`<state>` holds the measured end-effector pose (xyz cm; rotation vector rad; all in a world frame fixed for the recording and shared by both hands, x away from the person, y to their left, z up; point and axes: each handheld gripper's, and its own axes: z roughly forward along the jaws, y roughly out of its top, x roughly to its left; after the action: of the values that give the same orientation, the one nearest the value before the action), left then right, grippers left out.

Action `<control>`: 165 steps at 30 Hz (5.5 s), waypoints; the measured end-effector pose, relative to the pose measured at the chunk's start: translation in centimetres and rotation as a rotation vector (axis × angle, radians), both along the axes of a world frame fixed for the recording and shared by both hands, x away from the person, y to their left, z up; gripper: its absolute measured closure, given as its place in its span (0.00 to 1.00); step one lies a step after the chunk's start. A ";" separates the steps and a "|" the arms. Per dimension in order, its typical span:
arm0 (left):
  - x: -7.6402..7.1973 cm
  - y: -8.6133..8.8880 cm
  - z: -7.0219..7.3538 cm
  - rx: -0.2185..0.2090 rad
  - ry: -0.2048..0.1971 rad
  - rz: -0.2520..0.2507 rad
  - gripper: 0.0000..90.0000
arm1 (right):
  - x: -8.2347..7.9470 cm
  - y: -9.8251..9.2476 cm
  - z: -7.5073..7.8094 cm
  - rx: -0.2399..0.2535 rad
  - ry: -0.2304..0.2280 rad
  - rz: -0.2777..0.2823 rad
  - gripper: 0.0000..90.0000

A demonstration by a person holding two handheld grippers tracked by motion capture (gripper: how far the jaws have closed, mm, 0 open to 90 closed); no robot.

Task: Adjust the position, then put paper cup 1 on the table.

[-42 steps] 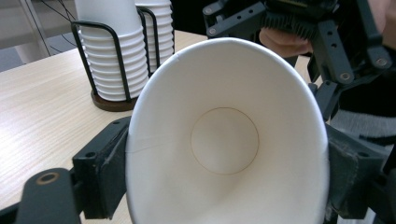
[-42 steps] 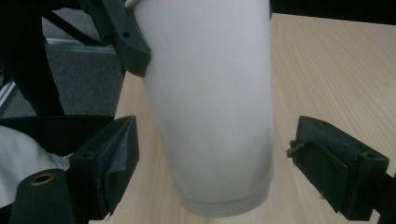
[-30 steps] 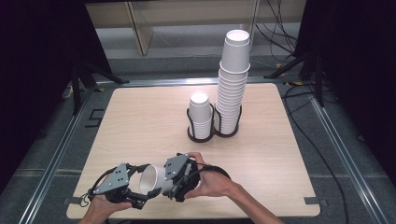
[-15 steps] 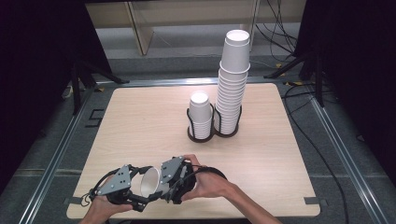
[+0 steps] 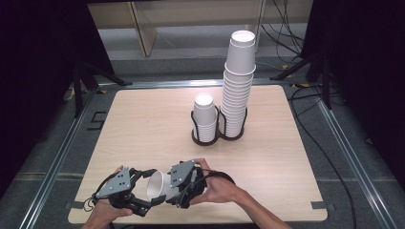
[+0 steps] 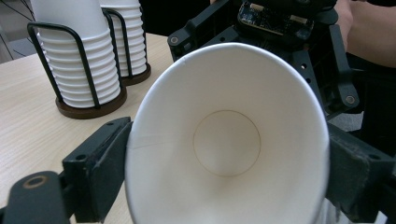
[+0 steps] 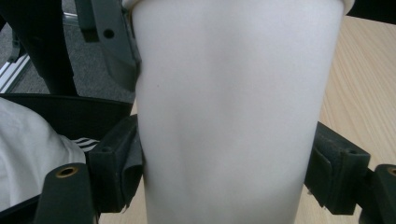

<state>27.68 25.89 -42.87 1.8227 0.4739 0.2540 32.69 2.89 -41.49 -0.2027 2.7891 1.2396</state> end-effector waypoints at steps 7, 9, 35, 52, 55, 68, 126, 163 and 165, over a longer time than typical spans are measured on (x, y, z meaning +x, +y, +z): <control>-0.1 0.3 0.3 -0.050 -0.009 0.013 0.15 | 0.2 -1.0 0.1 0.031 0.025 -0.019 0.26; -0.1 0.6 0.4 -0.075 -0.013 0.016 0.17 | 0.4 -1.3 0.2 0.046 0.029 -0.027 0.26; 0.5 1.0 -0.3 -0.210 0.058 0.126 0.16 | 1.9 -3.9 0.2 0.318 0.122 -0.156 0.24; 0.2 0.2 -0.2 -0.221 0.048 0.107 0.09 | 1.2 -1.7 -0.8 0.330 0.153 -0.095 0.24; 0.2 0.1 -0.3 -0.221 0.044 0.107 0.08 | 1.2 -1.4 -0.9 0.337 0.146 -0.091 0.24; 0.1 0.2 -0.3 -0.237 0.025 0.119 0.09 | 0.7 -0.5 -1.3 0.344 0.180 -0.095 0.24; 5.8 3.9 -0.3 -0.091 -0.069 0.554 0.16 | 2.8 -10.3 -2.5 0.246 0.128 -0.462 0.19; 14.1 4.3 -2.5 0.027 0.016 0.656 0.16 | 2.2 -12.2 -2.8 0.224 0.131 -0.489 0.19; 14.4 4.3 -2.7 0.042 0.032 0.649 0.16 | 2.1 -12.2 -2.8 0.227 0.139 -0.493 0.20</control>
<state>42.08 30.14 -45.61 1.6668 1.0846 0.6796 34.81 -9.32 -44.33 0.5684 2.5349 1.4490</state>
